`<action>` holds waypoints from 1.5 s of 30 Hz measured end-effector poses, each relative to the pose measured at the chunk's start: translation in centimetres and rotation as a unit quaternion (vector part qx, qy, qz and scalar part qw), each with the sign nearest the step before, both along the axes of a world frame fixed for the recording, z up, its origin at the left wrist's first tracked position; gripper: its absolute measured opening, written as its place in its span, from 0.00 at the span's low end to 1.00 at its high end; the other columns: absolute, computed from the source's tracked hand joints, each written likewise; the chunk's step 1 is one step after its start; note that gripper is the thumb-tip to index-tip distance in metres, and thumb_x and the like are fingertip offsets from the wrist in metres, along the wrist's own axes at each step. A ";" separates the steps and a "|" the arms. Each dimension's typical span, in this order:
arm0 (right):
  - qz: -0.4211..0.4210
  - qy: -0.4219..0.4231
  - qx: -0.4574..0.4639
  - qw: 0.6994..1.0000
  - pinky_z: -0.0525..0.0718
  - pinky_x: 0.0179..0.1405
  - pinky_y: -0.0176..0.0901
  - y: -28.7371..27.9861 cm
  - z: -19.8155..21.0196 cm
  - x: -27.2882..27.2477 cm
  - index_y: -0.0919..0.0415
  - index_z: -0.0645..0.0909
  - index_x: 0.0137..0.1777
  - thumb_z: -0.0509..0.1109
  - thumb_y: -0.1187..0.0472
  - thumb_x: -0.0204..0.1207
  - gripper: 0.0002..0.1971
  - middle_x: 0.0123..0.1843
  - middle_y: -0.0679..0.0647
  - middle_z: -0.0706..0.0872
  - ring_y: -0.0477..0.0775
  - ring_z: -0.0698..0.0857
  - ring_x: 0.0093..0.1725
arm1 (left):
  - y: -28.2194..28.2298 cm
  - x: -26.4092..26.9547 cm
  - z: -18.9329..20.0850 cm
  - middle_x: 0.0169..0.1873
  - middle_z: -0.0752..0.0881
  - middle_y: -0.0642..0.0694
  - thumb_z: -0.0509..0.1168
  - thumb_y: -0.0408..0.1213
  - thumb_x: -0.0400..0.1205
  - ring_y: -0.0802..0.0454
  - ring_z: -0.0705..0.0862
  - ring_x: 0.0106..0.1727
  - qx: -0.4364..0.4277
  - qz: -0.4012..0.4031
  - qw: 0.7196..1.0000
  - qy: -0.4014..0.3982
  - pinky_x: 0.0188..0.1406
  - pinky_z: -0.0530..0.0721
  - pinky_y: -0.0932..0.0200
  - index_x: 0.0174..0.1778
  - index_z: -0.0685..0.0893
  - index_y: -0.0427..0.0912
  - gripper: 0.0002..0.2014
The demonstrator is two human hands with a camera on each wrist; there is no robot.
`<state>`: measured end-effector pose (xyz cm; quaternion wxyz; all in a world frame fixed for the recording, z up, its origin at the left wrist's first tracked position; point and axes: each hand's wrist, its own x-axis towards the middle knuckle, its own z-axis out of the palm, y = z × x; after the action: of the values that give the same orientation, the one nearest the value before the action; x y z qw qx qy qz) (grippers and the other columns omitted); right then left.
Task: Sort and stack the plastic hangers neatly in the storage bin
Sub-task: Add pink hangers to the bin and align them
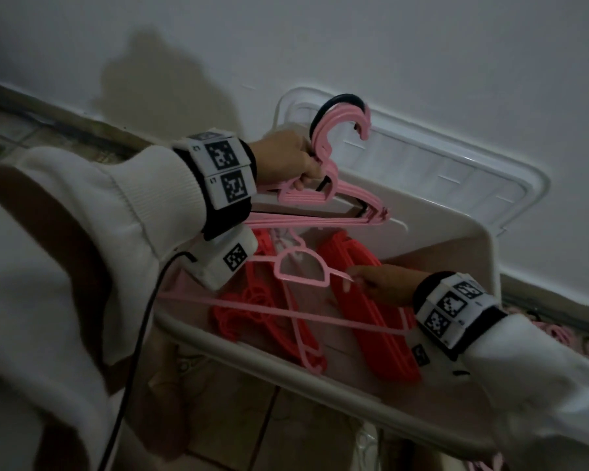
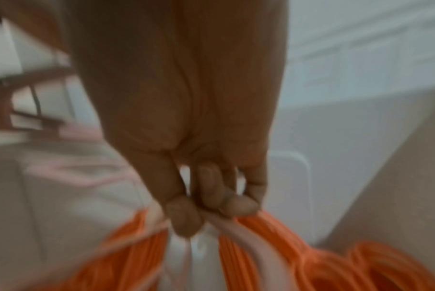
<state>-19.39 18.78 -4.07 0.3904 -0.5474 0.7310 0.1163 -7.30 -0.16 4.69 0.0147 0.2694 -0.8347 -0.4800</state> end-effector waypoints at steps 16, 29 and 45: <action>-0.085 0.145 -0.155 0.974 0.70 0.52 0.43 5.9 5.3 -2.5 0.62 0.73 0.69 0.56 0.62 0.83 0.16 0.62 0.63 0.83 0.63 0.82 0.60 | 1.6 -0.3 -0.7 0.16 0.80 0.55 0.67 0.30 0.76 0.62 0.76 0.23 0.022 -0.020 0.999 -0.045 0.31 0.74 0.72 0.25 0.79 0.40 0.12; -0.103 0.113 -0.211 0.965 0.78 0.55 0.51 2.5 3.3 -1.5 0.64 0.69 0.68 0.58 0.61 0.80 0.17 0.61 0.65 0.80 0.65 0.82 0.58 | 5.2 0.2 -3.4 0.56 0.86 0.33 0.72 0.32 0.72 0.40 0.81 0.58 0.162 -0.127 0.973 -0.106 0.62 0.77 0.54 0.55 0.82 0.23 0.19; -0.123 -0.081 0.212 0.966 0.82 0.36 0.32 -1.4 0.1 5.3 0.74 0.79 0.59 0.58 0.51 0.83 0.23 0.50 0.60 0.90 0.52 0.88 0.38 | 2.5 0.1 -4.2 0.17 0.79 0.54 0.63 0.30 0.81 0.63 0.76 0.25 0.077 -0.041 0.996 -0.014 0.38 0.75 0.77 0.25 0.77 0.36 0.16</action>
<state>-14.09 17.34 -4.01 0.5672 -0.3654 0.7170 0.1750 -7.17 2.32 0.50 -0.0377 0.2421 -0.8057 -0.5393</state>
